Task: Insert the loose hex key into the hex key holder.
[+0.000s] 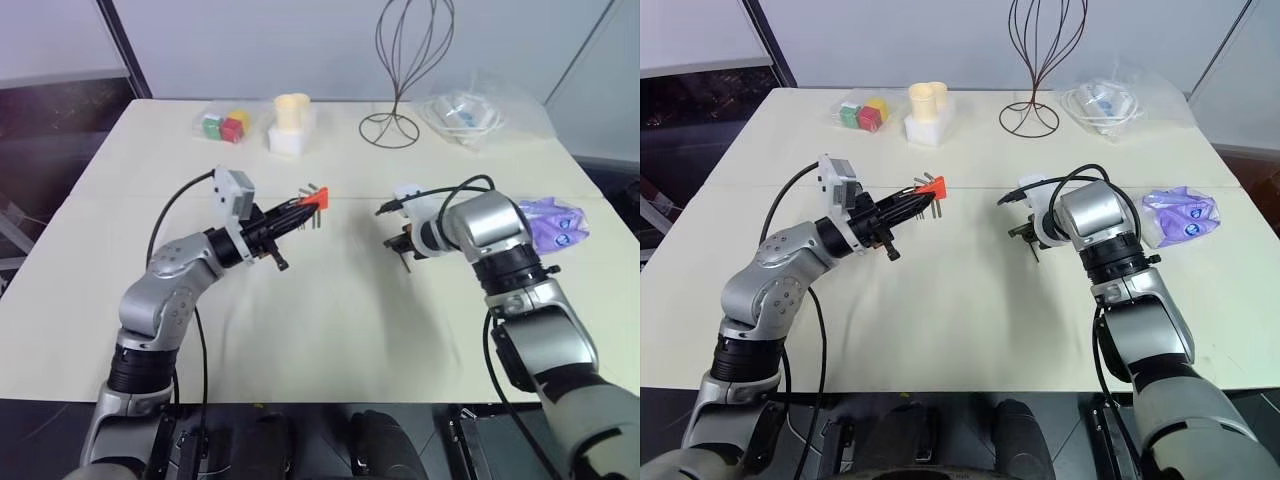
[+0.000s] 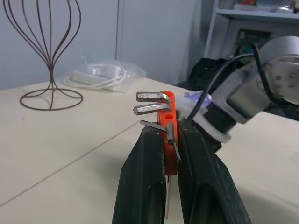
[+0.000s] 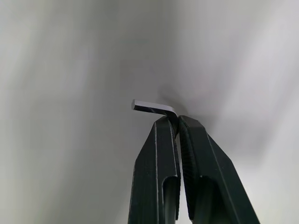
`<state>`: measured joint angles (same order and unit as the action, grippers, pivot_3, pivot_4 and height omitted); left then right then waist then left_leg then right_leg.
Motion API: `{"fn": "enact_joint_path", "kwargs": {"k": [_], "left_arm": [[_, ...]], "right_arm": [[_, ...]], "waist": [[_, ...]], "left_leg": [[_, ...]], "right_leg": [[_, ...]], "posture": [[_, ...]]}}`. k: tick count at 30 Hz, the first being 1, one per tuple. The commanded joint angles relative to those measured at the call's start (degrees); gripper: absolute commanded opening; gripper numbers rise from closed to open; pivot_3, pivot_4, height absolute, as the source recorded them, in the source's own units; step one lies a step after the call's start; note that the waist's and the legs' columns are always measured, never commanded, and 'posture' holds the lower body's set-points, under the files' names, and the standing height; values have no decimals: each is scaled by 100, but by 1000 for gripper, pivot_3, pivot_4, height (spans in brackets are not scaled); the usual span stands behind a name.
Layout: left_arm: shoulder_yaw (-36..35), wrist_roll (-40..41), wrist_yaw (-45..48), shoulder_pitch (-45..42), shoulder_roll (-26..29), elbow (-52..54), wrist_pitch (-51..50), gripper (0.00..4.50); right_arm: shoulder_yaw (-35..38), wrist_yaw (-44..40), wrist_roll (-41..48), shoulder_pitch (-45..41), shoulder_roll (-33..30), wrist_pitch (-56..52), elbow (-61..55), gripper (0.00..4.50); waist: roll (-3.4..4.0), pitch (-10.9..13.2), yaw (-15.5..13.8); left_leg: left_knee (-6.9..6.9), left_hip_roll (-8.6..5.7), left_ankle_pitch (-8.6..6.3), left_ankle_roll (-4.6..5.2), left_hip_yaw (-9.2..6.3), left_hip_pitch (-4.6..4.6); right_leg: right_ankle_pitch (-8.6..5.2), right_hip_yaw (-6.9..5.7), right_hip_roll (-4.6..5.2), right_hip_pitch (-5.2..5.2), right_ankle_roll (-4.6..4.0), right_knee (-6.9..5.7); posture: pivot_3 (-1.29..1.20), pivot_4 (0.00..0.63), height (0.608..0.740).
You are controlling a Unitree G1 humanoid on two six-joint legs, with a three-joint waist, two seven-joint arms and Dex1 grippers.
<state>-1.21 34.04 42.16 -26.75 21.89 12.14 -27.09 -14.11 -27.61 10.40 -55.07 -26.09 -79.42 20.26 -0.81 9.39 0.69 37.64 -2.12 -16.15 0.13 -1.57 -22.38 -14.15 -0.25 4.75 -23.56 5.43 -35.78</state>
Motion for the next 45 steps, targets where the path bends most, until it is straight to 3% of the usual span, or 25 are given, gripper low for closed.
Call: {"fn": "enact_joint_path", "kwargs": {"k": [1, 7, 10, 12, 15, 19, 27, 33, 45], "left_arm": [[-86, -26, 4, -81, 8, 117, 147, 0], [-232, 57, 165, -195, 176, -113, 64, 0], [-326, 282, 468, -337, 396, -386, -164, 0], [-293, 353, 897, -578, 658, -785, -351, 0], [-99, 205, 1634, -1128, 958, -1651, -415, 0], [22, 197, 2388, -2190, 862, -3027, -595, 0], [118, -171, 3242, -3576, 321, -4807, -391, 0], [2, -532, 3445, -4112, 101, -5684, 120, 0], [-208, -659, 3668, -4311, 78, -5830, 156, 0]], "right_arm": [[-68, -130, 79, 253, 123, 29, 253, 18], [966, 96, 16, -734, 157, 1947, 563, 18], [1727, 197, 370, -991, 302, 2617, 399, 18], [2128, 193, 546, -1004, 323, 3249, 62, 18], [2637, 104, 986, -896, 489, 3766, -509, 18], [3054, 10, 1647, -712, 931, 4223, -1126, 18], [2889, 13, 2231, -285, 1718, 4686, -1864, 18], [2622, 26, 2432, 15, 1844, 4587, -2268, 18], [2501, 8, 2463, 172, 1705, 4667, -2159, 18]], "waist": [[-1, -1, 4], [26, 22, 66], [32, 26, 29], [31, 27, 16], [30, 27, 3], [28, 28, 5], [28, 29, 44], [28, 29, 52], [28, 29, 48]], "left_leg": [[-2, 0, 0, 0, 0, 0], [-19, -1, 6, -7, 7, -7], [-27, -4, 21, -29, 14, -72], [-33, -1, 57, -87, 10, -119], [-42, 1, 58, -89, 3, -122], [-30, -6, 52, -75, 14, -121], [-24, -5, 49, -66, 20, -118], [-23, -3, 49, -66, 22, -117], [-20, -3, 49, -66, 22, -117]], "right_leg": [[0, 0, 0, 0, 0, 3], [7, 3, -5, -15, -4, 18], [9, 9, -7, -111, -1, -30], [9, 6, -15, -170, 0, -46], [9, -8, -22, -170, 0, -45], [9, -12, -25, -152, 1, -40], [9, -12, -29, -148, 5, -45], [9, -11, -30, -155, 5, -53], [9, -9, -30, -156, 5, -59]], "posture": [[0, 150, 740], [0, 150, 740], [0, 150, 740], [0, 150, 740], [0, 150, 740], [0, 150, 740], [0, 150, 740], [0, 150, 740], [0, 150, 740]]}}
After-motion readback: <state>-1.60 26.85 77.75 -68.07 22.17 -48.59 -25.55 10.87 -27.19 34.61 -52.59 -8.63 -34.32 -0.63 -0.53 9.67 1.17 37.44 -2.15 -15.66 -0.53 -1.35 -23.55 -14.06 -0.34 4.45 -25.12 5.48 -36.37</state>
